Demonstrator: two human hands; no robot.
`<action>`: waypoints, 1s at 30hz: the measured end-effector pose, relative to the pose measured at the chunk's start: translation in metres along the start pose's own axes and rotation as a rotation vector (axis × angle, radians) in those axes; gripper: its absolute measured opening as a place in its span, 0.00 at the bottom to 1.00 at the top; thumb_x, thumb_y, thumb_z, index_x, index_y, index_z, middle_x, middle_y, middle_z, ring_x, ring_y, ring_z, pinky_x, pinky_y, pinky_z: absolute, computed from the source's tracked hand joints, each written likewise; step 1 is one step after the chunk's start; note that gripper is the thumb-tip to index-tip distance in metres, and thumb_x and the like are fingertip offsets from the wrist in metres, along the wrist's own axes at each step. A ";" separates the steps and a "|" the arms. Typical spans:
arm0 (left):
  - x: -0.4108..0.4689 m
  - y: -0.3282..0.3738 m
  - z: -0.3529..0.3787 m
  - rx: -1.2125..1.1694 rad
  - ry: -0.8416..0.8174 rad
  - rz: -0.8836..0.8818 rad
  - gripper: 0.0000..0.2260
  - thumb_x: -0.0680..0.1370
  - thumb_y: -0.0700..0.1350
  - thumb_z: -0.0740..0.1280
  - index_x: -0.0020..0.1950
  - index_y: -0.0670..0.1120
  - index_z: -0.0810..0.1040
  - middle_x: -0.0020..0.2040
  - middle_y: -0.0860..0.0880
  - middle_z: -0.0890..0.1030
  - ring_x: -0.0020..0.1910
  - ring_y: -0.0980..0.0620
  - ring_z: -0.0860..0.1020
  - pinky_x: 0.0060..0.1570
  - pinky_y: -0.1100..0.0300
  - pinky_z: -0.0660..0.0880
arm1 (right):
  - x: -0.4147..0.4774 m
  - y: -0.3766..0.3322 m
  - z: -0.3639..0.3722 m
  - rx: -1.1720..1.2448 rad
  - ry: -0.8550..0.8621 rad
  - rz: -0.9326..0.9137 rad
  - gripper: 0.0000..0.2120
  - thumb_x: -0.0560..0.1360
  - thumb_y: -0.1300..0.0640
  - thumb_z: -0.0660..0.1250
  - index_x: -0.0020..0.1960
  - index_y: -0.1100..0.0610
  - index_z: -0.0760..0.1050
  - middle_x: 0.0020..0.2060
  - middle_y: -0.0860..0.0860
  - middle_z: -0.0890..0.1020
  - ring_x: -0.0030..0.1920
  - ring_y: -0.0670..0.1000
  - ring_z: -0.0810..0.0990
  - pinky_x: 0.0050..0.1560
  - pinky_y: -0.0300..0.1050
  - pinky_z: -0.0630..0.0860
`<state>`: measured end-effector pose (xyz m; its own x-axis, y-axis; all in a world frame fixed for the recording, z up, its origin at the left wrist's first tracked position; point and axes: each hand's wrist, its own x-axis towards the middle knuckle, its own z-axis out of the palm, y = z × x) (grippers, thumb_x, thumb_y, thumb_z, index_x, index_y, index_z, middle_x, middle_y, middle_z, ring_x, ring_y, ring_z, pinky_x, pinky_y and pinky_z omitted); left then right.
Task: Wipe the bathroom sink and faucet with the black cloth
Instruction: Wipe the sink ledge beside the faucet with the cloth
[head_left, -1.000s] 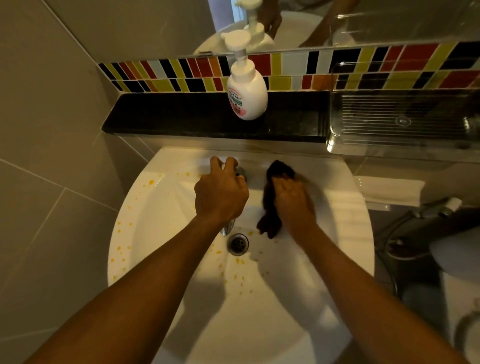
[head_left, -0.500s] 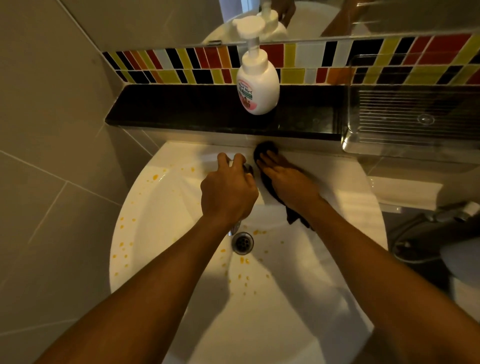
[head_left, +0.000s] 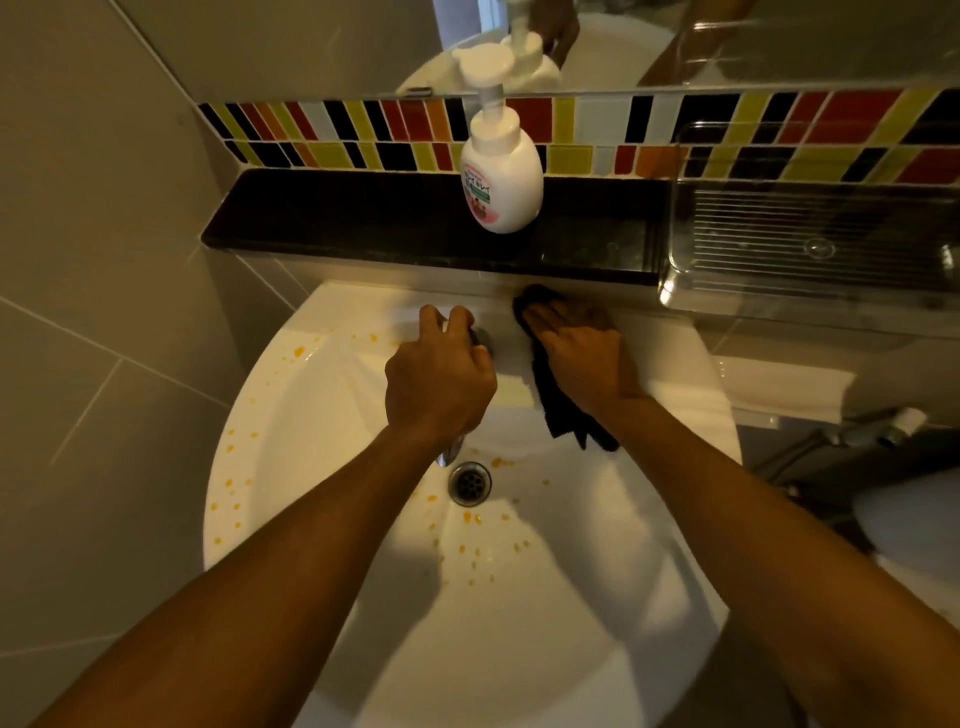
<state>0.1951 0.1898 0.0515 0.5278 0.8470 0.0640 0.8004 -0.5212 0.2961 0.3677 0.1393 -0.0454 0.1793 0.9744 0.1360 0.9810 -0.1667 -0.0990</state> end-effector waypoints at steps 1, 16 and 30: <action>0.000 0.001 -0.001 -0.002 -0.004 -0.002 0.16 0.79 0.51 0.59 0.64 0.47 0.70 0.62 0.43 0.72 0.41 0.44 0.78 0.41 0.56 0.75 | -0.013 0.008 -0.001 -0.025 0.012 0.069 0.27 0.77 0.56 0.61 0.75 0.57 0.61 0.71 0.57 0.70 0.69 0.59 0.70 0.70 0.55 0.61; -0.001 0.002 0.002 0.036 0.011 -0.031 0.16 0.78 0.51 0.60 0.65 0.49 0.70 0.63 0.42 0.72 0.49 0.38 0.77 0.43 0.54 0.69 | -0.152 0.002 -0.038 0.094 -0.068 0.758 0.30 0.77 0.54 0.61 0.75 0.62 0.57 0.74 0.60 0.64 0.73 0.61 0.62 0.67 0.59 0.63; -0.003 0.005 -0.003 -0.004 -0.020 -0.023 0.17 0.79 0.50 0.59 0.66 0.47 0.69 0.64 0.42 0.70 0.50 0.40 0.77 0.50 0.51 0.74 | -0.144 0.001 -0.031 0.130 -0.082 0.755 0.36 0.78 0.60 0.62 0.77 0.63 0.43 0.78 0.61 0.49 0.77 0.60 0.45 0.77 0.55 0.44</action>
<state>0.1969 0.1852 0.0558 0.5151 0.8563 0.0382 0.8112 -0.5014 0.3008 0.3448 -0.0057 -0.0346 0.7854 0.6127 -0.0876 0.5778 -0.7765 -0.2514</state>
